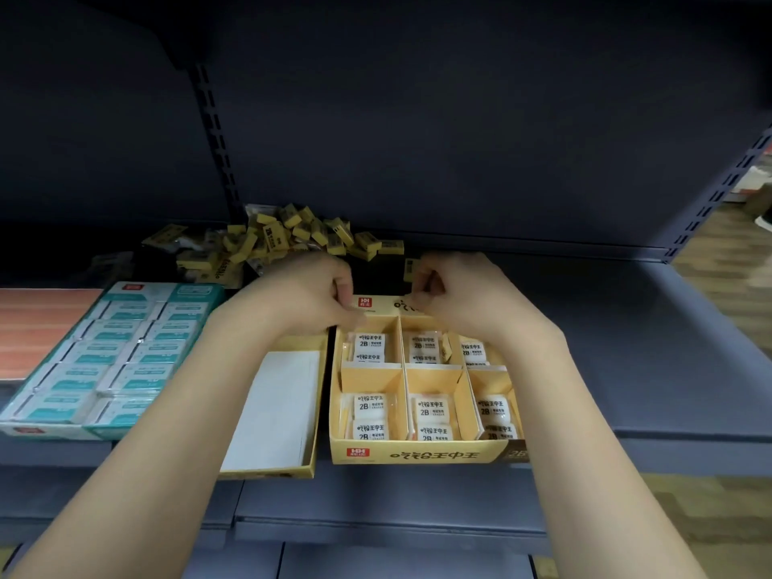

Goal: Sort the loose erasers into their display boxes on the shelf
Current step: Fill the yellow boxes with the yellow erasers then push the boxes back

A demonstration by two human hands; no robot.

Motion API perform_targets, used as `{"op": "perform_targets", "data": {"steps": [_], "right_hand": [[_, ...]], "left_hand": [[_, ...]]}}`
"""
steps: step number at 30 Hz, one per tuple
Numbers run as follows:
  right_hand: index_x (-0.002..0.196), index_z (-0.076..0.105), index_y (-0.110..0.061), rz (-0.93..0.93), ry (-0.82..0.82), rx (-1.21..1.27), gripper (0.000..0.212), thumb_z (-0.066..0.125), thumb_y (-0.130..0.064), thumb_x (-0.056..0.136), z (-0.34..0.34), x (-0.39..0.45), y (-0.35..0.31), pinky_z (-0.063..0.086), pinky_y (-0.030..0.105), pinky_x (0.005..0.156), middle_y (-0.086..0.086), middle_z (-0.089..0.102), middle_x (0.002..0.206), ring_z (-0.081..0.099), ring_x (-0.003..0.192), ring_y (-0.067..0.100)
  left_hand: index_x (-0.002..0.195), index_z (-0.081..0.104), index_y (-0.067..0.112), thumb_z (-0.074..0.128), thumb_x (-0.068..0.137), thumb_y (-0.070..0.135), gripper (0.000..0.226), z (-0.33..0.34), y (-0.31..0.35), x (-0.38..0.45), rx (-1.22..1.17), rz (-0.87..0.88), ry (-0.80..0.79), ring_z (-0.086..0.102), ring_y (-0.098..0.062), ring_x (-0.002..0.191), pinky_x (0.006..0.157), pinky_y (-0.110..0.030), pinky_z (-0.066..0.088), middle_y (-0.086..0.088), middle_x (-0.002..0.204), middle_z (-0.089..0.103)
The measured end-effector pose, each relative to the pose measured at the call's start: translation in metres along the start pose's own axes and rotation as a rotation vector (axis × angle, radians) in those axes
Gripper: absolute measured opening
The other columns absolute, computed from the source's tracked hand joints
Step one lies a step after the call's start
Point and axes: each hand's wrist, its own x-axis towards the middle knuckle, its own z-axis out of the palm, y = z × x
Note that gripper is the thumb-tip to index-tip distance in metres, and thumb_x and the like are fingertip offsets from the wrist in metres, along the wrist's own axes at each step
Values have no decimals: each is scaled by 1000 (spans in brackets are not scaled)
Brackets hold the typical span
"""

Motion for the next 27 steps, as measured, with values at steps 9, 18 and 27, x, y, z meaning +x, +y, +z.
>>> {"op": "perform_targets", "data": {"steps": [9, 18, 27], "right_hand": [[119, 54, -24, -402, 71, -285, 25, 47, -29, 96, 3, 57, -28, 38, 32, 89, -3, 54, 122, 50, 113, 19], [135, 46, -28, -622, -35, -517, 40, 47, -21, 96, 33, 121, -41, 30, 30, 97, -7, 45, 139, 36, 127, 17], [132, 49, -28, -856, -86, -625, 37, 47, -27, 95, 51, 145, -68, 27, 33, 100, -6, 48, 136, 37, 126, 18]], "left_hand": [[111, 59, 21, 60, 88, 31, 26, -25, -49, -1, 41, -90, 395, 46, -29, 114, 91, -34, 38, -6, 126, 52], [116, 59, 21, 57, 84, 35, 34, -35, -109, -26, 78, -285, 483, 49, -36, 115, 94, -42, 42, -9, 120, 61], [117, 60, 23, 62, 84, 25, 33, -43, -138, -48, 117, -416, 540, 46, -36, 112, 90, -41, 42, -10, 120, 56]]}}
